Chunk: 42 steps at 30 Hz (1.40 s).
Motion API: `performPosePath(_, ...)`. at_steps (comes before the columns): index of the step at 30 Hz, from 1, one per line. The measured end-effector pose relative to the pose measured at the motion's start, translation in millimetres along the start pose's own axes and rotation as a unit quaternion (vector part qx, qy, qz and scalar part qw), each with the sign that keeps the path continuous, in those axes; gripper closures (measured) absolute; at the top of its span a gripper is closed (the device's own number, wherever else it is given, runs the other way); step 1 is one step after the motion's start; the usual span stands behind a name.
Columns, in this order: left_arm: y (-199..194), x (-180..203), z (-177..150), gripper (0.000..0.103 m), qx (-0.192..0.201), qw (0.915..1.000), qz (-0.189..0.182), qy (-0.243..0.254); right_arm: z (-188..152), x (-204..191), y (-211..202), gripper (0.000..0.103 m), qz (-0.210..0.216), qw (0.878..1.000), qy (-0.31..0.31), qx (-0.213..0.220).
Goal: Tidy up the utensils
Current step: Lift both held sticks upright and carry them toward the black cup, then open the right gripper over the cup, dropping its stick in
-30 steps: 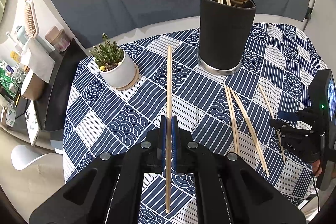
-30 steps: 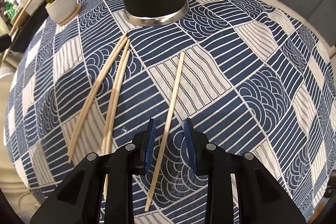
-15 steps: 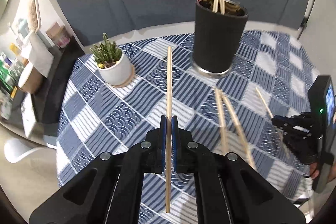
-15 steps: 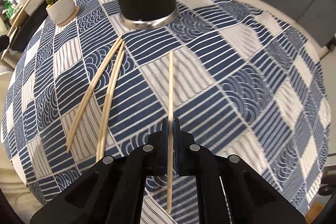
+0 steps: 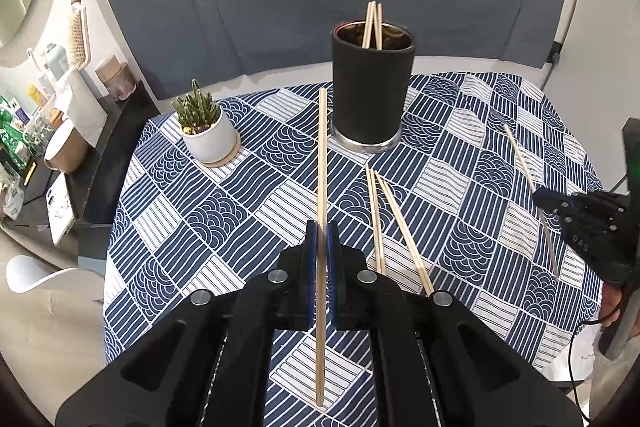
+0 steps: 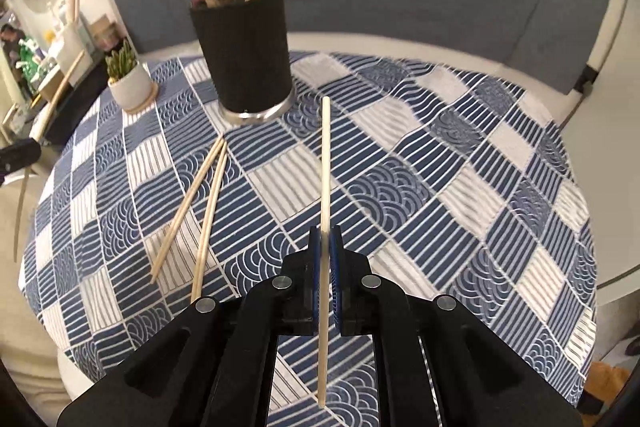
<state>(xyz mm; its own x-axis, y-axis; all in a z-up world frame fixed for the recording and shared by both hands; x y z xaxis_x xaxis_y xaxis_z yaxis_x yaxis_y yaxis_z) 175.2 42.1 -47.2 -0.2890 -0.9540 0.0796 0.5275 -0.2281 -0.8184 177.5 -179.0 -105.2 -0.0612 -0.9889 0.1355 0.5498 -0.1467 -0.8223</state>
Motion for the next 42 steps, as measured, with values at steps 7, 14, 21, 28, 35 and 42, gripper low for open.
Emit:
performPosePath(7,-19,12,9,0.098,0.022,0.9997,0.004,0.007,9,14,-35,0.098,0.001,0.999,0.008,0.042)
performPosePath(14,-35,18,33,0.098,0.049,0.9987,0.004,0.016,33,20,-62,0.098,0.008,0.996,0.012,0.086)
performPosePath(21,-42,12,70,0.098,0.074,0.997,0.002,0.021,77,16,-81,0.098,0.021,0.992,0.0,0.128)
performPosePath(28,-46,1,112,0.098,0.104,0.9943,-0.015,0.021,121,7,-88,0.098,0.045,0.985,0.0,0.164)
performPosePath(35,-40,-17,152,0.098,0.138,0.9885,-0.063,0.007,162,-4,-81,0.098,0.066,0.98,0.0,0.187)
performPosePath(42,-20,-32,179,0.098,0.176,0.9771,-0.12,0.001,196,-6,-69,0.098,0.105,0.967,0.024,0.231)
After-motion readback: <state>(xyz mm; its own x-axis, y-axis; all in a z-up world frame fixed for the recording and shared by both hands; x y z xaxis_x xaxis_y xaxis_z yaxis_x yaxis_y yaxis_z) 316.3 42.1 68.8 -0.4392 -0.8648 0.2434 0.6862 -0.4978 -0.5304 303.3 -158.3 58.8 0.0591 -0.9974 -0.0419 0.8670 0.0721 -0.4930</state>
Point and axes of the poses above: each gripper's, at about its wrist camera, not at the fingertips, and y roughly the way its jaws point, x to its right, z to its top, the point moved 2 cm from there along y, roughly the way its jaws point, and after that the axes turned 11 degrees about -z, right-handed, at the moved point
